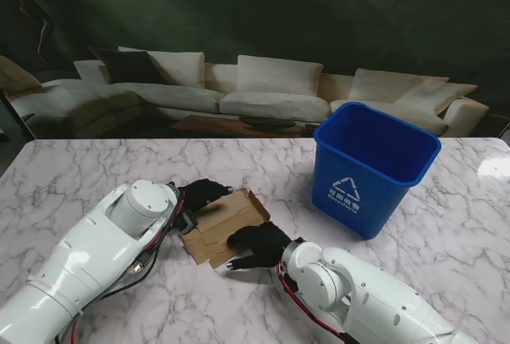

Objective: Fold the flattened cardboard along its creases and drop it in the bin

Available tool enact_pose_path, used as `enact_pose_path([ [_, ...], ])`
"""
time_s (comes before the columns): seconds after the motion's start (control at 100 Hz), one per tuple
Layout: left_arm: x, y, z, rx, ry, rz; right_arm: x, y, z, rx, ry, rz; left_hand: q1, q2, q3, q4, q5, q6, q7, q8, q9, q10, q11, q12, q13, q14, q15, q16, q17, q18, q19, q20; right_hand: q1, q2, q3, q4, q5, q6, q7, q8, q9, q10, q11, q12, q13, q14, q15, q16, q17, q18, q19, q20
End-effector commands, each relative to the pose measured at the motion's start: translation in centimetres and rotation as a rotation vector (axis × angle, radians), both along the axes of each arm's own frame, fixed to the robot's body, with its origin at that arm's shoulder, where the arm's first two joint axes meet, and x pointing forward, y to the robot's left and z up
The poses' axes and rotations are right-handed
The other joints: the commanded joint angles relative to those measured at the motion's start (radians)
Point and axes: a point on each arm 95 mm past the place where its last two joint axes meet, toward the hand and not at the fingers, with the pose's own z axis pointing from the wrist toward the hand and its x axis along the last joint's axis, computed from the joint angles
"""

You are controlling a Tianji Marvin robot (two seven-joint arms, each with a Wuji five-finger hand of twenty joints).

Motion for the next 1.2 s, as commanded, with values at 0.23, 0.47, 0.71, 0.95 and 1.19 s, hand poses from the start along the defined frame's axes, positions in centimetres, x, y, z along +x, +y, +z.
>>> enact_pose_path([
  [0.23,-0.97,-1.98,-0.37,-0.074,0.045,-0.015,-1.39,-1.69,-3.87,-0.08,0.089,-0.026,-0.056,0.038,-0.01,-0.009,-0.037,0.058,-0.005,-0.023,0.173,-0.011,0.026,0.02,0.097,-0.001,-0.128,-0.207,0.061,-0.012,0.0,-0.15,0.003,0.041,-0.022,0.021,0.029,0.028,-0.002,-0.004,0.03,0.137,0.025,0.01,0.015,0.098,0.011,-0.014,0.031,0.107,-0.002,-0.023],
  [0.47,-1.22,-2.17,-0.43,-0.097,0.088,-0.037,-1.34,-1.67,-3.96,-0.081,0.087,-0.03,-0.024,0.033,-0.007,-0.008,-0.008,0.084,0.009,-0.008,0.103,-0.016,0.026,0.062,0.12,-0.028,-0.062,-0.181,0.083,-0.057,0.069,-0.143,0.005,0.041,-0.022,0.021,0.031,0.032,-0.002,-0.001,0.02,0.138,0.025,0.01,-0.009,0.087,-0.023,-0.032,0.012,0.092,-0.034,-0.044],
  [0.71,-1.32,-2.35,-0.21,-0.133,0.114,-0.03,-1.35,-1.68,-4.07,-0.082,0.088,-0.033,0.106,-0.041,0.003,0.006,-0.032,0.15,-0.02,-0.026,0.023,0.012,-0.024,-0.079,0.168,-0.065,-0.061,-0.207,0.134,-0.082,0.096,-0.165,0.007,0.041,-0.023,0.021,0.032,0.037,-0.005,-0.001,0.006,0.14,0.02,0.007,-0.017,0.084,-0.044,-0.051,0.007,0.085,-0.058,-0.063],
  [0.95,-1.34,-2.26,-0.01,-0.148,0.152,-0.052,-1.28,-1.67,-4.14,-0.08,0.085,-0.033,0.168,-0.08,0.003,0.016,0.022,0.131,0.016,-0.028,0.242,-0.078,0.113,0.13,0.175,-0.084,0.024,-0.106,0.12,-0.075,0.128,-0.13,0.008,0.042,-0.024,0.022,0.033,0.037,-0.006,0.0,0.005,0.141,0.021,0.006,-0.02,0.084,-0.045,-0.059,0.006,0.083,-0.069,-0.074],
  [1.19,-1.19,-2.46,-0.36,-0.071,0.111,-0.133,-1.29,-1.69,-4.26,-0.08,0.085,-0.035,0.34,-0.17,0.02,0.046,0.096,0.061,0.016,-0.044,0.194,-0.112,0.129,0.171,0.21,-0.137,-0.012,-0.12,0.198,-0.128,0.101,-0.152,0.008,0.042,-0.025,0.022,0.034,0.034,-0.006,0.002,0.002,0.143,0.021,0.006,-0.021,0.082,-0.044,-0.062,0.007,0.083,-0.071,-0.081],
])
